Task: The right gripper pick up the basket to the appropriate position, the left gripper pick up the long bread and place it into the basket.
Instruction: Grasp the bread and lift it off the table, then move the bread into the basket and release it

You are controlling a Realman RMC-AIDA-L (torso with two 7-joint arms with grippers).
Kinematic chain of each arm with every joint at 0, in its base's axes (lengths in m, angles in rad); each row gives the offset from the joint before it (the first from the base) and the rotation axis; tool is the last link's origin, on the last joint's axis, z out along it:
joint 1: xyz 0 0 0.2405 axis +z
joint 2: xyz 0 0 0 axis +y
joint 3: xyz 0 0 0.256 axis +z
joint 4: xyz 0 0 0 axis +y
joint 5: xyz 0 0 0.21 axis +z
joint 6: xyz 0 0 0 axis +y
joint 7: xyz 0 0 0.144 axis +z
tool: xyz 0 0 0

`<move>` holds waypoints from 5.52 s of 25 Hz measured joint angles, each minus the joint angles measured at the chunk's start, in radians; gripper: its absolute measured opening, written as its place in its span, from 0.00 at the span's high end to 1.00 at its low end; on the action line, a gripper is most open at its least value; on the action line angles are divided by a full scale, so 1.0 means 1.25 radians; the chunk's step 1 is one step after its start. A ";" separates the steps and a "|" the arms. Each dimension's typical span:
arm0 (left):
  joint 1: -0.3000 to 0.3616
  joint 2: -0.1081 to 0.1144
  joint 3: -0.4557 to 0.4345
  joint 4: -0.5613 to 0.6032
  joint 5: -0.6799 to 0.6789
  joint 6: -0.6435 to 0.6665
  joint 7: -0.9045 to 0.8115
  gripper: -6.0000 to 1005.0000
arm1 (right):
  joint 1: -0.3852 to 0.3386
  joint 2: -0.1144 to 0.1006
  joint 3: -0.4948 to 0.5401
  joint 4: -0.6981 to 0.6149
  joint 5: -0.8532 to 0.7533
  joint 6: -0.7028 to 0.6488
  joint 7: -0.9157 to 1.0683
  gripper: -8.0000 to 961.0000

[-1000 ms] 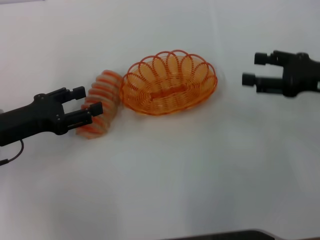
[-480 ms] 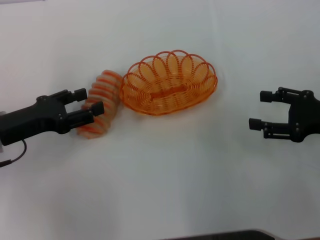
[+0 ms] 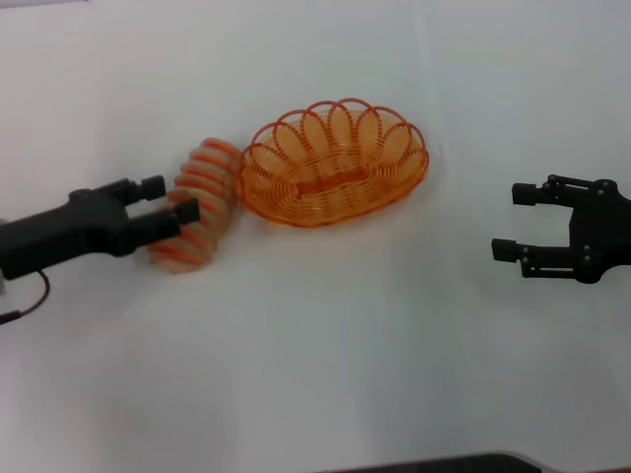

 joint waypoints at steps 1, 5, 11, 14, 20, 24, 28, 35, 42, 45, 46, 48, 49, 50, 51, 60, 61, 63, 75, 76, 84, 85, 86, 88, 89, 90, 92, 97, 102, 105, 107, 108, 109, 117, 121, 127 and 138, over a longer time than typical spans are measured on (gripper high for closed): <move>0.000 0.000 0.000 0.007 0.000 -0.013 -0.021 0.24 | 0.001 0.000 0.000 0.000 0.000 0.000 0.000 0.12; -0.005 0.008 0.000 0.037 0.004 -0.047 -0.150 0.24 | 0.005 0.002 0.000 0.000 0.000 0.000 0.000 0.12; -0.040 0.034 0.032 0.122 0.069 -0.035 -0.408 0.23 | 0.017 0.002 0.006 -0.001 0.000 -0.002 0.008 0.12; -0.075 0.050 0.093 0.185 0.156 -0.018 -0.543 0.23 | 0.024 0.001 0.006 -0.001 0.000 -0.002 0.012 0.12; -0.153 0.062 0.134 0.286 0.319 0.054 -0.703 0.23 | 0.035 -0.003 0.001 -0.001 0.000 0.003 0.034 0.12; -0.214 0.057 0.143 0.309 0.413 0.079 -0.769 0.23 | 0.039 -0.003 0.004 -0.001 0.000 0.006 0.035 0.12; -0.260 0.044 0.177 0.312 0.491 0.080 -0.825 0.23 | 0.041 -0.003 0.004 -0.001 0.000 0.019 0.035 0.12; -0.289 -0.027 0.204 0.395 0.632 0.065 -0.874 0.23 | 0.045 0.001 -0.001 -0.001 -0.007 0.037 0.035 0.12; -0.311 -0.065 0.275 0.408 0.716 0.053 -0.923 0.22 | 0.051 0.004 -0.002 0.000 -0.021 0.059 0.038 0.12; -0.313 -0.066 0.289 0.406 0.713 0.052 -0.946 0.22 | 0.053 0.004 -0.002 0.001 -0.021 0.061 0.038 0.12; -0.314 -0.067 0.290 0.405 0.710 0.051 -0.953 0.22 | 0.054 0.004 -0.002 0.001 -0.021 0.061 0.038 0.12; -0.315 -0.067 0.287 0.404 0.704 0.051 -0.960 0.22 | 0.055 0.004 -0.002 0.001 -0.021 0.062 0.038 0.12; -0.315 -0.067 0.286 0.403 0.695 0.052 -0.961 0.22 | 0.056 0.003 -0.002 0.001 -0.021 0.062 0.038 0.12; -0.315 -0.067 0.285 0.402 0.688 0.053 -0.963 0.22 | 0.056 0.003 -0.002 0.001 -0.021 0.063 0.038 0.12; -0.315 -0.067 0.285 0.400 0.680 0.054 -0.965 0.22 | 0.057 0.003 -0.002 0.001 -0.021 0.063 0.038 0.12; -0.314 -0.067 0.292 0.384 0.674 0.028 -0.975 0.21 | 0.072 0.002 -0.001 0.003 -0.045 0.069 0.055 0.12; -0.313 -0.067 0.294 0.381 0.675 0.025 -0.976 0.21 | 0.074 0.003 -0.001 0.003 -0.049 0.072 0.057 0.12; -0.313 -0.067 0.299 0.371 0.676 0.017 -0.976 0.21 | 0.075 0.004 0.000 0.004 -0.053 0.075 0.057 0.12; -0.312 -0.068 0.323 0.350 0.675 -0.021 -0.977 0.22 | 0.081 0.008 -0.003 0.004 -0.055 0.082 0.054 0.12; -0.313 -0.068 0.324 0.348 0.676 -0.022 -0.977 0.22 | 0.082 0.008 -0.003 0.004 -0.056 0.082 0.055 0.12; -0.311 -0.068 0.333 0.344 0.675 -0.023 -0.977 0.22 | 0.086 0.009 -0.003 0.005 -0.061 0.083 0.057 0.12; -0.311 -0.068 0.334 0.344 0.674 -0.022 -0.977 0.22 | 0.086 0.009 -0.003 0.005 -0.061 0.083 0.056 0.12; -0.310 -0.068 0.335 0.344 0.674 -0.021 -0.977 0.22 | 0.087 0.009 -0.003 0.005 -0.061 0.084 0.056 0.12; -0.309 -0.068 0.338 0.344 0.674 -0.021 -0.977 0.22 | 0.087 0.009 -0.003 0.005 -0.061 0.084 0.055 0.12; -0.308 -0.068 0.339 0.344 0.674 -0.020 -0.977 0.22 | 0.087 0.009 -0.003 0.005 -0.061 0.085 0.056 0.12; -0.308 -0.068 0.340 0.345 0.673 -0.019 -0.977 0.25 | 0.087 0.009 -0.003 0.005 -0.061 0.086 0.056 0.12; -0.307 -0.068 0.341 0.347 0.673 -0.017 -0.977 0.30 | 0.088 0.010 -0.003 0.005 -0.061 0.088 0.057 0.12; -0.306 -0.068 0.339 0.367 0.674 -0.015 -0.977 0.40 | 0.088 0.012 -0.003 0.005 -0.061 0.091 0.058 0.12; -0.303 -0.068 0.341 0.377 0.676 -0.012 -0.976 0.46 | 0.090 0.013 -0.003 0.005 -0.061 0.091 0.059 0.12; -0.303 -0.067 0.338 0.378 0.676 -0.012 -0.976 0.48 | 0.090 0.013 -0.003 0.005 -0.061 0.091 0.059 0.12; -0.301 -0.066 0.335 0.389 0.676 -0.012 -0.975 0.50 | 0.091 0.013 -0.003 0.005 -0.061 0.091 0.059 0.12; -0.299 -0.066 0.336 0.398 0.676 -0.012 -0.973 0.51 | 0.092 0.013 -0.003 0.005 -0.061 0.091 0.059 0.12; -0.297 -0.065 0.337 0.406 0.677 -0.013 -0.971 0.52 | 0.093 0.013 -0.003 0.005 -0.061 0.091 0.059 0.12; -0.285 -0.062 0.337 0.489 0.689 -0.012 -0.902 0.57 | 0.097 0.015 -0.004 0.006 -0.061 0.091 0.057 0.12; -0.278 -0.062 0.330 0.546 0.682 -0.015 -0.832 0.60 | 0.101 0.015 -0.012 0.006 -0.061 0.091 0.055 0.12; -0.277 -0.064 0.319 0.597 0.542 0.045 -0.665 0.65 | 0.105 0.016 -0.028 0.006 -0.062 0.091 0.057 0.12; -0.285 -0.069 0.445 0.593 0.416 0.087 -0.544 0.73 | 0.106 0.017 -0.048 0.006 -0.063 0.092 0.057 0.13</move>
